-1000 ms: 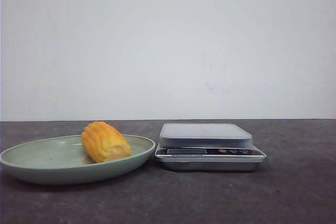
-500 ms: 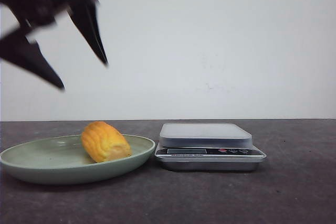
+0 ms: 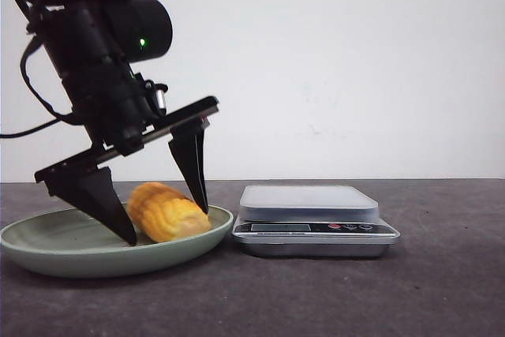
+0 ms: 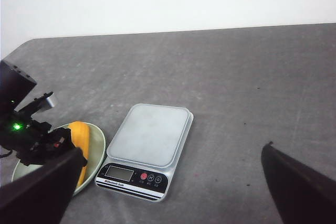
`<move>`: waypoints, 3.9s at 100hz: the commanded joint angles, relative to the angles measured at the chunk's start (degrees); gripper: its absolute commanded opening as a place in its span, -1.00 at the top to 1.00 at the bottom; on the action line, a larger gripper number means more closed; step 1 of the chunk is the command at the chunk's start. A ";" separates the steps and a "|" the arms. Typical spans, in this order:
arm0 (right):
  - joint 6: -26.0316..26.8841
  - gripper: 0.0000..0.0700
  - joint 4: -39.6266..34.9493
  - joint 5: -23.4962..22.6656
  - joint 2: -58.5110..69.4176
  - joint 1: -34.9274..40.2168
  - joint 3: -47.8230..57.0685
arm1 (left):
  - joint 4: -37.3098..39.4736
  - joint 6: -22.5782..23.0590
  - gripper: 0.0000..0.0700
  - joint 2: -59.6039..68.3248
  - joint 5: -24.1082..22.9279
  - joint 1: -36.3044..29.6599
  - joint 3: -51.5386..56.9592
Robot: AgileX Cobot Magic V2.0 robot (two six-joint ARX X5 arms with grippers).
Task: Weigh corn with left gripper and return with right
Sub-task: 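Lower the left gripper over the yellow corn cob on the plate, then close the left gripper on the corn cob and lift it, then carry the corn cob with the left gripper onto the scale, then open the left gripper and raise it away from the scale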
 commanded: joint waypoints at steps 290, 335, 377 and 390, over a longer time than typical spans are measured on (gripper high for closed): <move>-1.68 -0.95 -0.96 7.17 0.24 1.40 0.35 | -5.70 -2.51 -1.00 18.88 5.09 -9.68 31.26; -1.66 -0.95 -4.48 7.39 0.24 1.40 0.35 | -22.60 4.63 -1.00 18.67 3.13 -8.72 57.22; -1.68 -0.95 -7.37 7.39 0.24 1.40 0.35 | -39.69 13.90 -1.00 5.73 -9.40 -8.74 78.55; -1.68 -0.95 -7.30 7.37 0.24 1.40 0.33 | -43.78 16.06 -1.00 -3.23 -12.22 -10.10 78.55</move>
